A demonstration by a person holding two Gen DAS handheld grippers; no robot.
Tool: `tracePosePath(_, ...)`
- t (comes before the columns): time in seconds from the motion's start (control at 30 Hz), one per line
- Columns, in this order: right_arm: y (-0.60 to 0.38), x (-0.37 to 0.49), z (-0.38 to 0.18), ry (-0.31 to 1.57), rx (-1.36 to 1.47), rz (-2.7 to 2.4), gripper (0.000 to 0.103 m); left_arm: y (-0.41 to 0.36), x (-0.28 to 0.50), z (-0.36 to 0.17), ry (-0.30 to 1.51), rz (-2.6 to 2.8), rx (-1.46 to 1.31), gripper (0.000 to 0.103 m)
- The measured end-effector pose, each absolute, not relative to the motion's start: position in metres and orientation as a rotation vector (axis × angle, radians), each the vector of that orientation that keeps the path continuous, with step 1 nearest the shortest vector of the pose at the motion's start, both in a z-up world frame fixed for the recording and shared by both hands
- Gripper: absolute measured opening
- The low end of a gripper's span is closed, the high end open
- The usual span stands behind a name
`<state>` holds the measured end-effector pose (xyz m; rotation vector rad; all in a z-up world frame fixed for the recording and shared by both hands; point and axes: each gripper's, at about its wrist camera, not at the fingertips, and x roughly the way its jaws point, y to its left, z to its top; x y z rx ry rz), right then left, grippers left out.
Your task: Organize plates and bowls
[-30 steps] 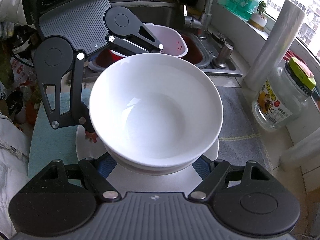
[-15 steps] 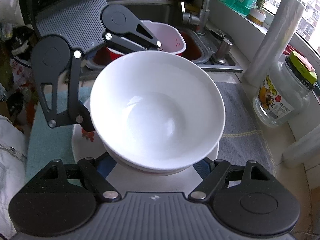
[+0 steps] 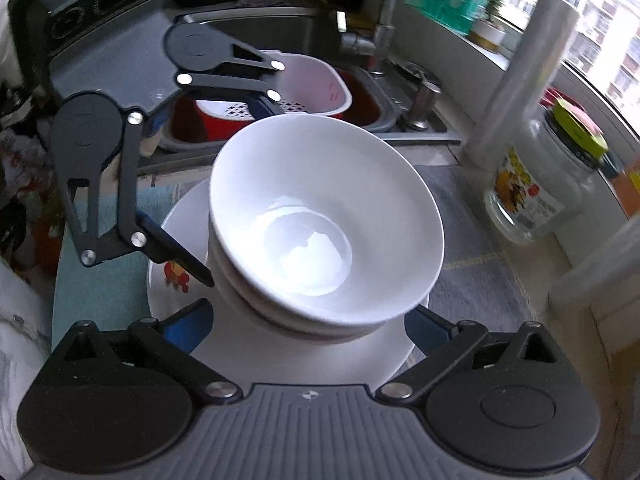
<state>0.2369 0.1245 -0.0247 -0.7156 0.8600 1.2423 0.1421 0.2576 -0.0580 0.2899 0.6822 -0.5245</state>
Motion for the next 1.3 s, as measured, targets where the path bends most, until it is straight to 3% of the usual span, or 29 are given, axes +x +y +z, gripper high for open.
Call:
tracePosePath(0.47,0.090,0.191,-0.013,1.025,-0.476,0.731,0.103,0.226,0.078,-0.031,0.687,-0.023,-0.004,0.102)
tracePosePath(0.63,0.067,0.168,-0.003,1.027,-0.374,0.632,0.103,0.203,0.049,-0.018,0.742,0.129,-0.075,0.102)
tracePosePath(1.3,0.011,0.103,0.051,0.924,-0.223,0.548,0.103,0.147,-0.026,0.037,0.642,0.285,-0.125,0.102)
